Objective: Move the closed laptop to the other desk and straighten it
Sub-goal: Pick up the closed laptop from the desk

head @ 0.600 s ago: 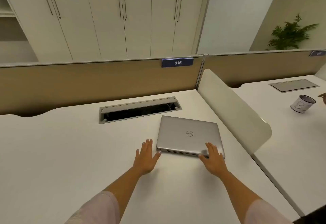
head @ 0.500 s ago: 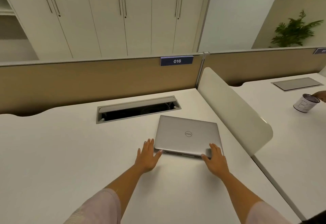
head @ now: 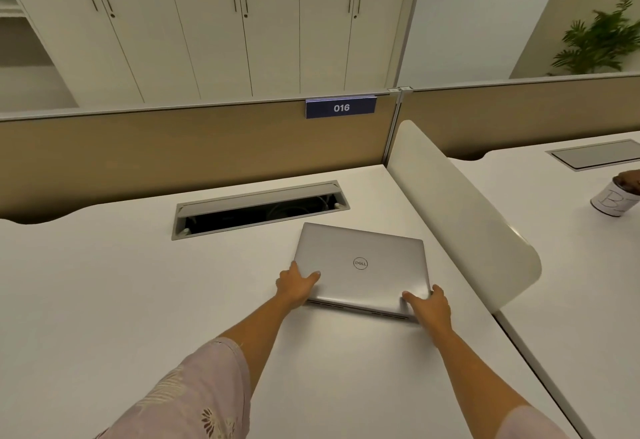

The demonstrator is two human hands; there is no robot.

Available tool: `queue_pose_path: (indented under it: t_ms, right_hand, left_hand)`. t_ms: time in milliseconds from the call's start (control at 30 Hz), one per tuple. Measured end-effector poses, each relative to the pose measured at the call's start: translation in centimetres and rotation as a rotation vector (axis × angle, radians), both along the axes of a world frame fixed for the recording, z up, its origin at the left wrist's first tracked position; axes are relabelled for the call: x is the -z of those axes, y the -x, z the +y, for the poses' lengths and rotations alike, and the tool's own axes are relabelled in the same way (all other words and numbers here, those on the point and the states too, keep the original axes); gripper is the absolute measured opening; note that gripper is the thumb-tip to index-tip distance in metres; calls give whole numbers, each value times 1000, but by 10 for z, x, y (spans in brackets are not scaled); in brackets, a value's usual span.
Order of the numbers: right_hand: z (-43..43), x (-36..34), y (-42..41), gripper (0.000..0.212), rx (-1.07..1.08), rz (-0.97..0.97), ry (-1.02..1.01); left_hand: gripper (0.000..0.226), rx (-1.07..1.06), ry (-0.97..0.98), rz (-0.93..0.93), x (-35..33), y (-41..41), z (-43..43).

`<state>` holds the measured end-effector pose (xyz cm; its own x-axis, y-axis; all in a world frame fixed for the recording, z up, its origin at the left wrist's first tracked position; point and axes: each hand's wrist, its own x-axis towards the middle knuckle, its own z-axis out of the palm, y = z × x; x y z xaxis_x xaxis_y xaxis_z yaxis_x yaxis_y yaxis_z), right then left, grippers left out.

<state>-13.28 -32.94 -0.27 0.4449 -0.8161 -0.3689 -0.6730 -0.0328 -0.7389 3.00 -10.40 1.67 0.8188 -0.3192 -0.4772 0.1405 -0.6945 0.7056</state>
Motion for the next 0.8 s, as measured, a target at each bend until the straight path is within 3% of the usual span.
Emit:
queue_pose_path:
  t_ms: [133, 267, 433, 800]
  right_hand:
    - [0, 2, 1, 93, 105, -67, -76]
    - [9, 5, 2, 55, 101, -103, -114]
    - [19, 3, -1, 60, 115, -139, -188]
    - [96, 2, -16, 55, 14, -196, -227]
  left_hand:
    - [85, -81, 29, 65, -3, -11, 2]
    - [81, -133, 88, 119, -13, -27, 10]
    - [47, -108, 17, 71, -11, -26, 30]
    - [52, -287, 92, 83, 7, -12, 131]
